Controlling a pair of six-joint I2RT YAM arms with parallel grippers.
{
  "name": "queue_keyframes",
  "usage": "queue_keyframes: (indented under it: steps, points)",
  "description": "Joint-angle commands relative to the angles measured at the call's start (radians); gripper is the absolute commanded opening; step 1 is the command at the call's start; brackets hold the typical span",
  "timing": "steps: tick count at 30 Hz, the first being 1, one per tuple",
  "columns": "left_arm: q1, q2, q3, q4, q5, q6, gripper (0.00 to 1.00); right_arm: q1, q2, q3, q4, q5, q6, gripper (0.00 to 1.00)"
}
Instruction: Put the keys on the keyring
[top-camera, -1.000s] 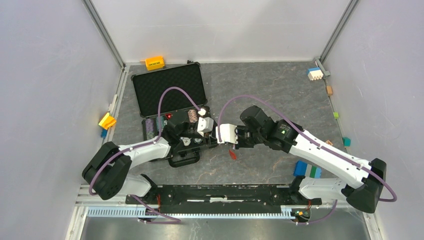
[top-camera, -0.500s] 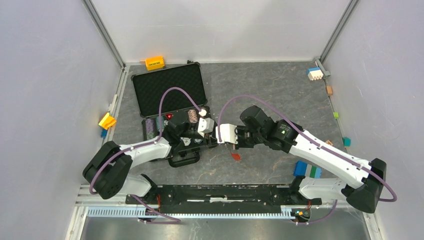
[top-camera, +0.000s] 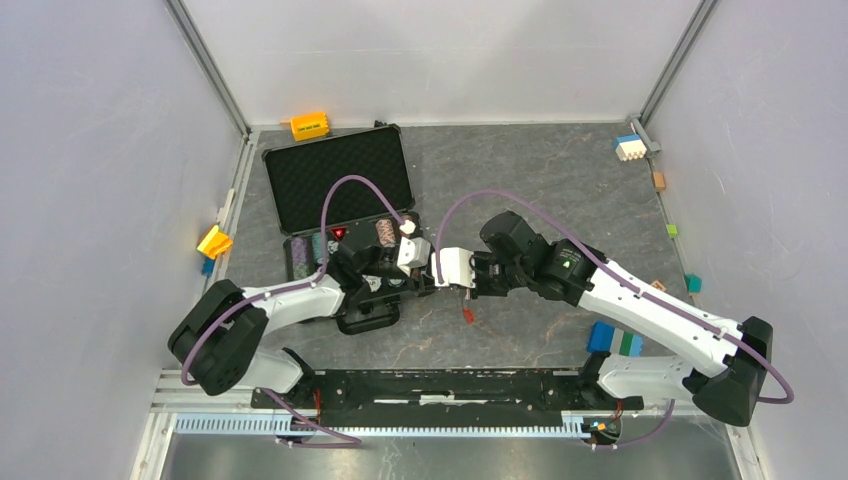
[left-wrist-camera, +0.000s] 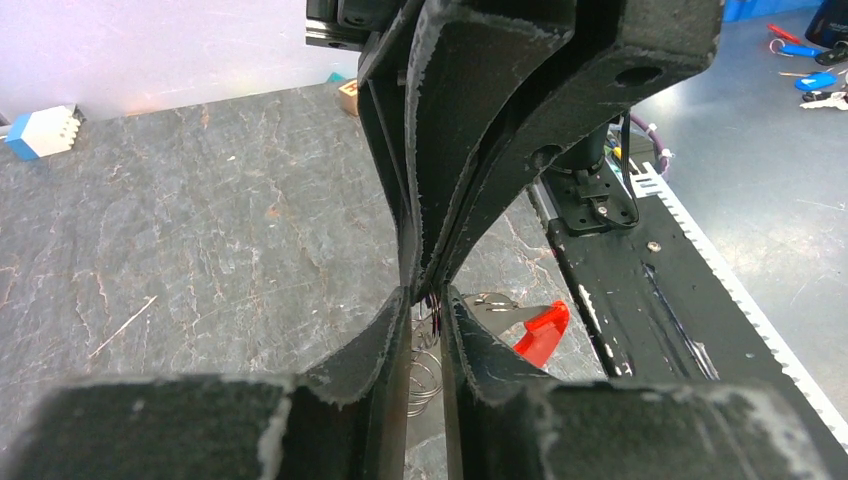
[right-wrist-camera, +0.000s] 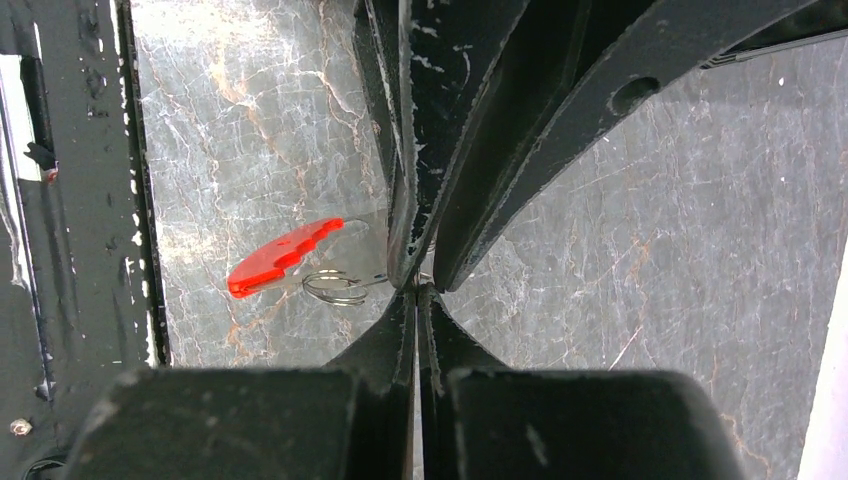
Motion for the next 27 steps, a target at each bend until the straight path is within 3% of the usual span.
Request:
queue_keyframes:
  steps: [1, 9, 15, 21, 25, 27]
  points:
    - [-0.008, 0.018, 0.011, 0.045, 0.006, 0.026, 0.22, 0.003, -0.008, 0.053, 0.052, -0.032, 0.014, 0.00]
    - [-0.009, 0.016, 0.011, 0.045, 0.006, 0.026, 0.15, 0.001, -0.011, 0.048, 0.053, -0.031, 0.014, 0.00]
    - [-0.009, 0.015, 0.012, 0.031, 0.013, 0.028, 0.02, 0.000, -0.015, 0.048, 0.054, -0.028, 0.014, 0.00]
    - [-0.009, -0.005, -0.007, 0.047, 0.024, 0.029, 0.02, -0.008, -0.025, 0.043, 0.058, -0.024, 0.014, 0.00]
    - [-0.007, -0.016, -0.018, 0.114, 0.026, -0.047, 0.02, -0.016, -0.034, 0.025, 0.066, -0.032, 0.012, 0.00]
    - [-0.007, -0.015, -0.024, 0.176, 0.037, -0.089, 0.02, -0.023, -0.040, 0.014, 0.070, -0.041, 0.012, 0.07]
